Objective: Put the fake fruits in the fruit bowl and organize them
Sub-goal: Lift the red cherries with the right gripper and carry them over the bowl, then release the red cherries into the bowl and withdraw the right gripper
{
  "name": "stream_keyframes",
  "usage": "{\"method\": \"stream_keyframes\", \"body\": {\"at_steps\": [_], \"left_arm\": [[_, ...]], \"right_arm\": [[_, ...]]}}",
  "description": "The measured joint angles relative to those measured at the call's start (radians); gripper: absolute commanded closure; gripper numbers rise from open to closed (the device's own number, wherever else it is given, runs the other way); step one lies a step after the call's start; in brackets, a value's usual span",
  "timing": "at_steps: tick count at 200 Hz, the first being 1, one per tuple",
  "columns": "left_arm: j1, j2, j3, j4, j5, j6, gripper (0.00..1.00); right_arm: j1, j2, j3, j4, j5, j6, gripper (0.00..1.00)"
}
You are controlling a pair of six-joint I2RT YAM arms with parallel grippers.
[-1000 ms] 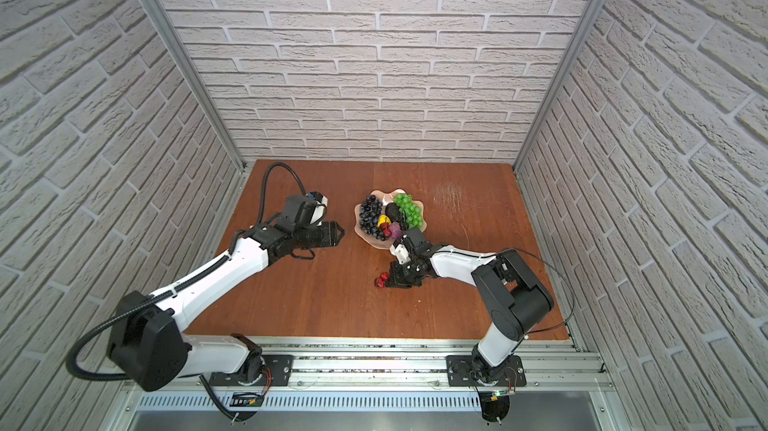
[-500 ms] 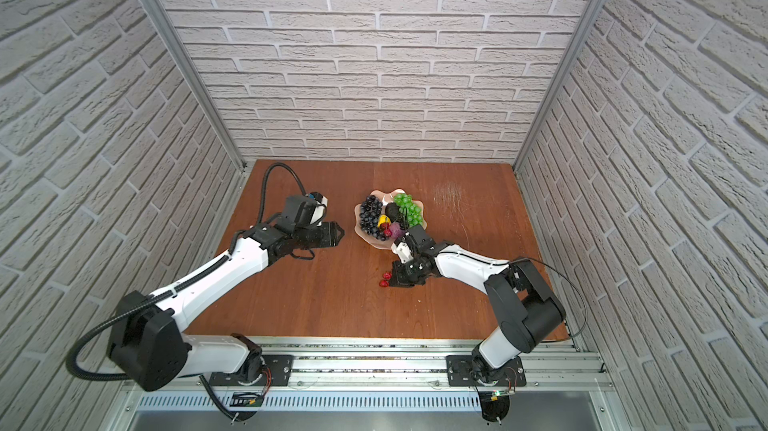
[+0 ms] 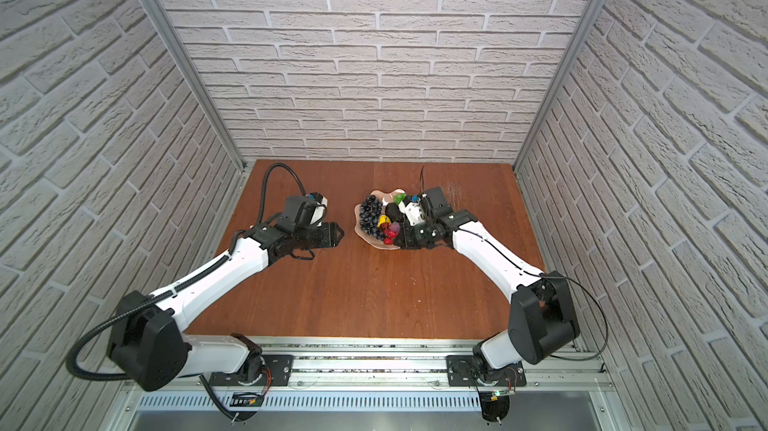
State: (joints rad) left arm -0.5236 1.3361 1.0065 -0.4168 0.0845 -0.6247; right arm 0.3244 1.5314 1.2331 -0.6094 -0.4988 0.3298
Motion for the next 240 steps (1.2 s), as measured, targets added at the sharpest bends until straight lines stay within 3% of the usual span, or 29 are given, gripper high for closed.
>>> {"method": "stream_keyframes", "body": {"at_steps": [66, 148, 240], "left_arm": [[0.0, -0.023, 0.0, -0.008, -0.015, -0.001, 0.4], [0.0, -0.021, 0.0, -0.011, -0.013, -0.009, 0.4], [0.0, -0.018, 0.0, -0.011, -0.013, -0.016, 0.4]], "right_arm": [[-0.082, 0.169, 0.158, -0.058, -0.021, -0.095, 0.94], [-0.084, 0.174, 0.004, -0.06, -0.07, -0.106, 0.94], [-0.071, 0.263, 0.062, -0.045, -0.08, -0.117, 0.94]]}}
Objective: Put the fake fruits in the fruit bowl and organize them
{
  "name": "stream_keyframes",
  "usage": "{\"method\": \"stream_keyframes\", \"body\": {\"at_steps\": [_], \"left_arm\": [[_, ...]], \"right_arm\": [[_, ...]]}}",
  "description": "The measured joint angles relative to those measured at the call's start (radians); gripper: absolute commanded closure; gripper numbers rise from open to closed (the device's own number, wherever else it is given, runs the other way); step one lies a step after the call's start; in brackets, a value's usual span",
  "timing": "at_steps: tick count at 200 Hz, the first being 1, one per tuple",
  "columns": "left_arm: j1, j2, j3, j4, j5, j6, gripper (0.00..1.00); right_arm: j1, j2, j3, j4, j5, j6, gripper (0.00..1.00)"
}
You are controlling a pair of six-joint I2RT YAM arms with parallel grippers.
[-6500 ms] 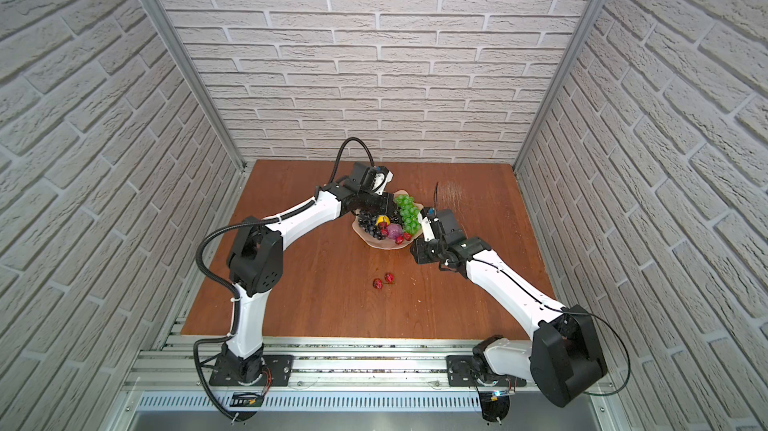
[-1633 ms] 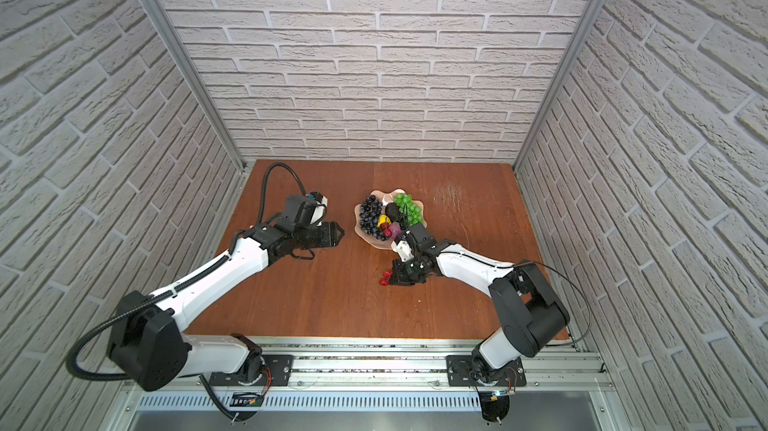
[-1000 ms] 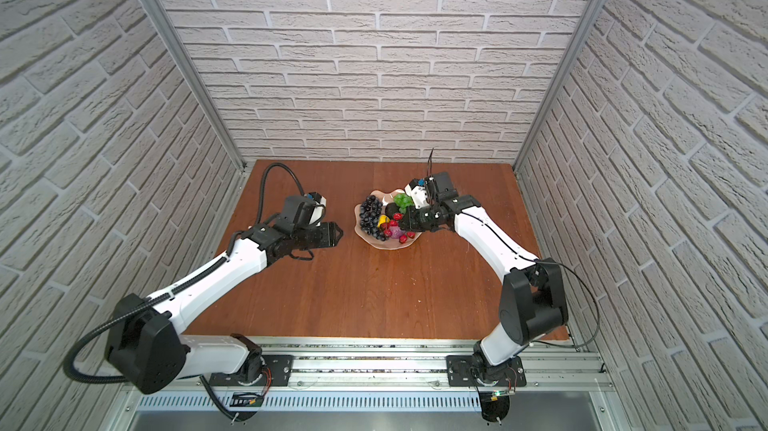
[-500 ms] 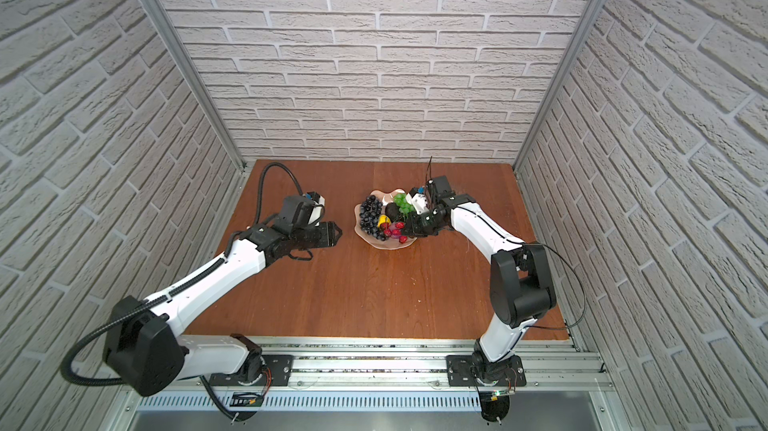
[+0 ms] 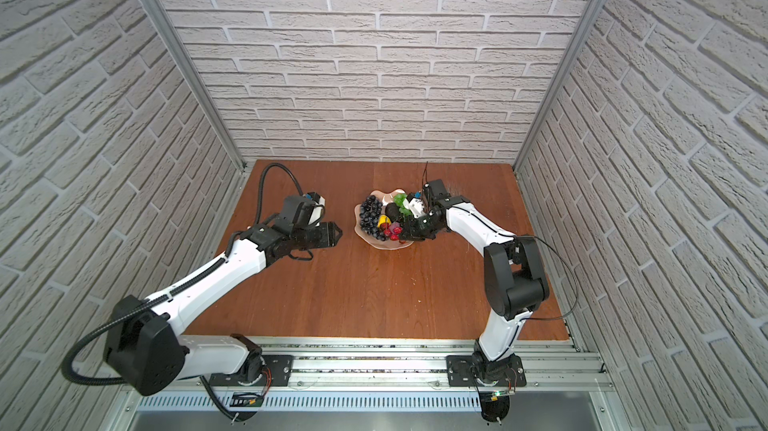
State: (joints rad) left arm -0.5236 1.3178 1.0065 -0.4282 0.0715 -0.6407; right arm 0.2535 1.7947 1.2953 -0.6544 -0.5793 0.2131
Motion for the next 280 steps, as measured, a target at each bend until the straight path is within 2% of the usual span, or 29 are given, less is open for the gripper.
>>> {"method": "stream_keyframes", "body": {"at_steps": [35, 72, 103, 108, 113, 136, 152, 173, 177, 184, 191, 202, 213, 253, 280], "left_arm": [[0.0, 0.0, 0.0, 0.0, 0.0, 0.0, 0.4], [0.0, 0.0, 0.001, -0.006, -0.001, 0.0, 0.4], [0.0, 0.0, 0.002, -0.018, -0.008, 0.001, 0.4], [0.0, 0.0, 0.002, -0.019, -0.008, 0.001, 0.4], [0.0, -0.001, 0.002, -0.021, -0.009, 0.0, 0.4], [0.0, -0.005, 0.002, -0.034, -0.016, 0.0, 0.39], [0.0, -0.011, 0.002, -0.047, -0.027, 0.0, 0.33], [0.002, -0.024, 0.008, -0.06, -0.052, 0.003, 0.18], [0.005, -0.026, 0.011, -0.063, -0.057, 0.007, 0.13], [0.01, -0.029, 0.019, -0.072, -0.066, 0.011, 0.03], [0.021, -0.03, 0.03, -0.079, -0.077, 0.018, 0.02], [0.049, -0.031, 0.05, -0.087, -0.099, 0.029, 0.02], [0.084, -0.031, 0.069, -0.09, -0.131, 0.05, 0.02], [0.225, -0.045, 0.048, -0.007, -0.27, 0.198, 0.02], [0.323, -0.137, -0.14, 0.198, -0.337, 0.324, 0.02]], "right_arm": [[0.001, 0.031, 0.014, 0.0, 0.008, -0.009, 0.93], [0.002, 0.041, 0.044, 0.005, 0.041, -0.012, 0.85], [0.002, 0.044, 0.081, -0.002, 0.071, -0.015, 0.74], [0.002, 0.044, 0.091, -0.004, 0.077, -0.019, 0.67], [0.002, 0.044, 0.1, -0.007, 0.085, -0.022, 0.64], [0.002, 0.042, 0.137, -0.011, 0.11, -0.027, 0.63], [0.002, 0.035, 0.154, -0.019, 0.122, -0.027, 0.63], [0.003, 0.0, 0.171, -0.031, 0.152, -0.028, 0.59], [0.003, -0.01, 0.171, -0.031, 0.16, -0.028, 0.55], [0.003, -0.034, 0.172, -0.032, 0.172, -0.029, 0.38], [0.004, -0.06, 0.173, -0.032, 0.185, -0.029, 0.25], [0.005, -0.108, 0.178, -0.035, 0.209, -0.034, 0.17], [0.007, -0.148, 0.191, -0.038, 0.235, -0.042, 0.05], [0.01, -0.317, 0.203, -0.005, 0.443, -0.076, 0.01], [0.01, -0.53, -0.007, 0.217, 0.597, -0.156, 0.0]]}}
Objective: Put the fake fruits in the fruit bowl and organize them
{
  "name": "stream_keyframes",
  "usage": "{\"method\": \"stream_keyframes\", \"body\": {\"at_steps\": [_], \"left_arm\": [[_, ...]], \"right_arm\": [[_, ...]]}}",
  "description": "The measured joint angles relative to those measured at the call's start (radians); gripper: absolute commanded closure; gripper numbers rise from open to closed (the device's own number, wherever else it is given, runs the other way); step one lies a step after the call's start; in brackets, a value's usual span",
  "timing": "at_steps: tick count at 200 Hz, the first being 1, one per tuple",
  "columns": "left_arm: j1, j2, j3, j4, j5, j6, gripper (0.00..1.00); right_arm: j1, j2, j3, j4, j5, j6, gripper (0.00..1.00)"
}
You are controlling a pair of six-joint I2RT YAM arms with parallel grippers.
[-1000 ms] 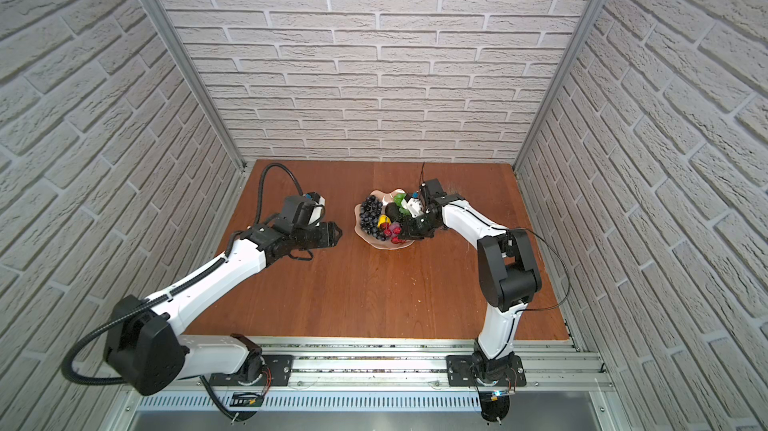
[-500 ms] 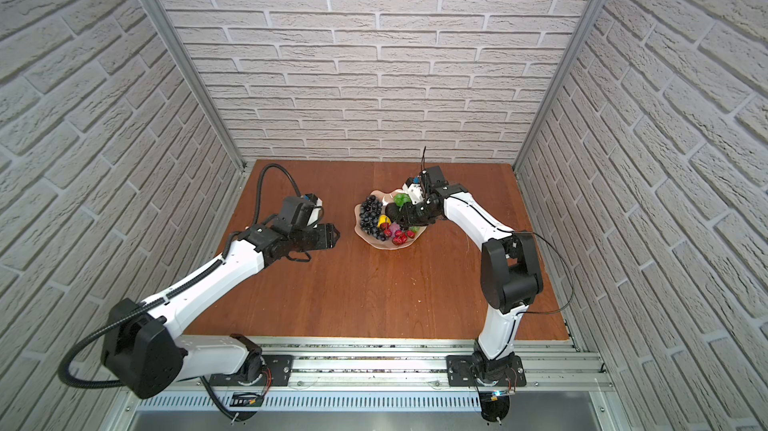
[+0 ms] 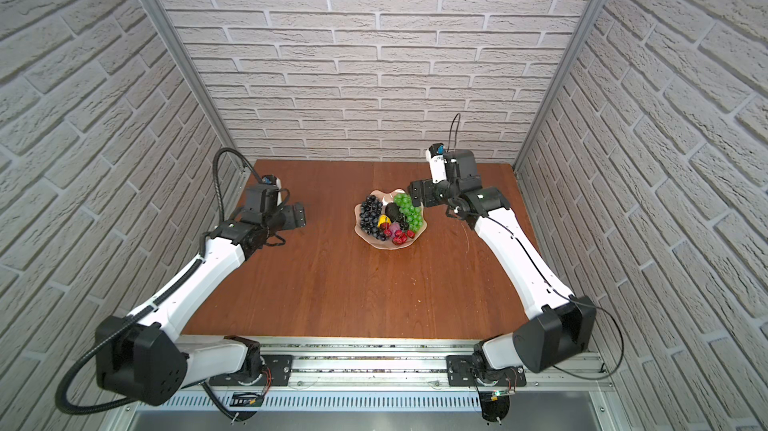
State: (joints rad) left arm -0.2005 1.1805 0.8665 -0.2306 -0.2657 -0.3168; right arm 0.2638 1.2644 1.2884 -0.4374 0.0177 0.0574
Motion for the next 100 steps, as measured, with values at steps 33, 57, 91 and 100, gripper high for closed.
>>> {"method": "stream_keyframes", "body": {"at_steps": [33, 57, 91, 100], "left_arm": [[0.102, -0.043, -0.217, 0.202, -0.065, 0.123, 0.02], [0.139, -0.034, -0.367, 0.372, -0.087, 0.17, 0.02], [0.146, 0.053, -0.497, 0.605, -0.082, 0.224, 0.02], [0.147, 0.074, -0.526, 0.668, -0.079, 0.235, 0.02]], "right_arm": [[-0.014, -0.127, -0.245, 0.219, 0.109, -0.078, 0.0], [-0.062, -0.144, -0.455, 0.396, 0.154, -0.094, 0.0], [-0.125, -0.144, -0.718, 0.55, 0.183, -0.092, 0.0], [-0.139, -0.141, -0.768, 0.587, 0.181, -0.088, 0.0]]}}
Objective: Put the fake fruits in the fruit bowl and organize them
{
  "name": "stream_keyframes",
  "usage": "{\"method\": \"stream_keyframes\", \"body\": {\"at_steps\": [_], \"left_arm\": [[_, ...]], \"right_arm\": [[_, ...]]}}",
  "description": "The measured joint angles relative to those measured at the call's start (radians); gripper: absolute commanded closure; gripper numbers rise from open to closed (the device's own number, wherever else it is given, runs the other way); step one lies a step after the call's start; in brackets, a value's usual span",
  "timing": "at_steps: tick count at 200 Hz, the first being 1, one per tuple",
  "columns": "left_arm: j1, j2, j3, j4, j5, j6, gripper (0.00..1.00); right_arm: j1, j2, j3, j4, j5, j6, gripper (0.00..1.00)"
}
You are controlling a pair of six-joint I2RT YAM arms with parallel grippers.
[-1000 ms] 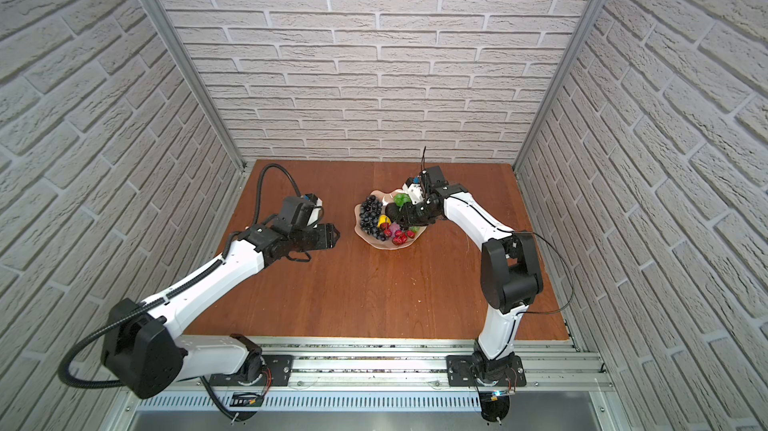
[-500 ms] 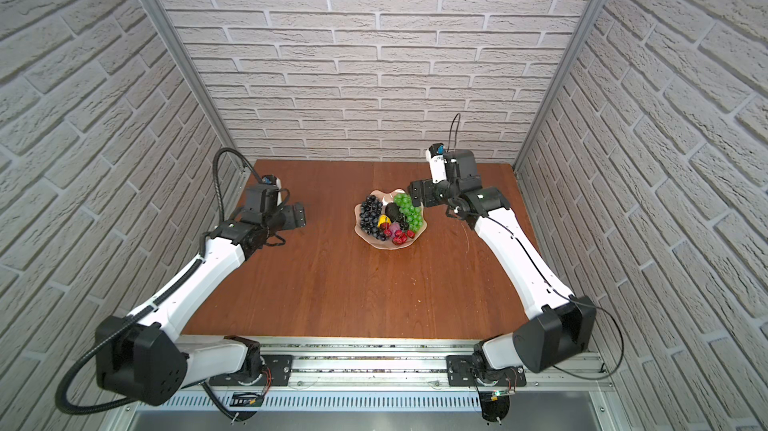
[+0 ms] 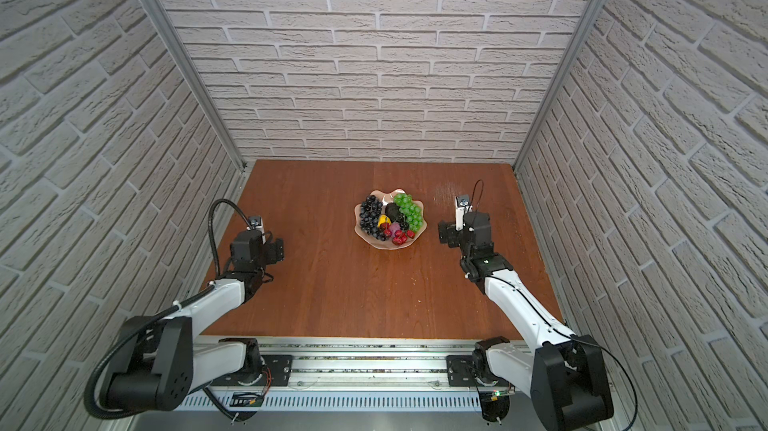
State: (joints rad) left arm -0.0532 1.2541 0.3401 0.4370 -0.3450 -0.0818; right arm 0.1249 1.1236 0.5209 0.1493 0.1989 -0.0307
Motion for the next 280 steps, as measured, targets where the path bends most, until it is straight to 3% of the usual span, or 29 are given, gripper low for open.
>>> {"method": "stream_keyframes", "body": {"at_steps": [26, 88, 118, 280], "left_arm": [[0.011, 0.066, -0.018, 0.134, 0.034, 0.015, 0.02], [0.052, 0.3, 0.011, 0.426, 0.101, 0.017, 0.02], [0.081, 0.322, 0.016, 0.431, 0.127, -0.006, 0.02], [0.097, 0.322, 0.02, 0.439, 0.169, -0.026, 0.02]], "right_arm": [[-0.035, 0.042, -0.074, 0.108, -0.017, 0.001, 0.0], [-0.098, 0.216, -0.077, 0.321, -0.109, 0.043, 0.0], [-0.098, 0.351, -0.158, 0.563, -0.125, 0.051, 0.0], [-0.097, 0.348, -0.16, 0.579, -0.14, 0.058, 0.0]]}}
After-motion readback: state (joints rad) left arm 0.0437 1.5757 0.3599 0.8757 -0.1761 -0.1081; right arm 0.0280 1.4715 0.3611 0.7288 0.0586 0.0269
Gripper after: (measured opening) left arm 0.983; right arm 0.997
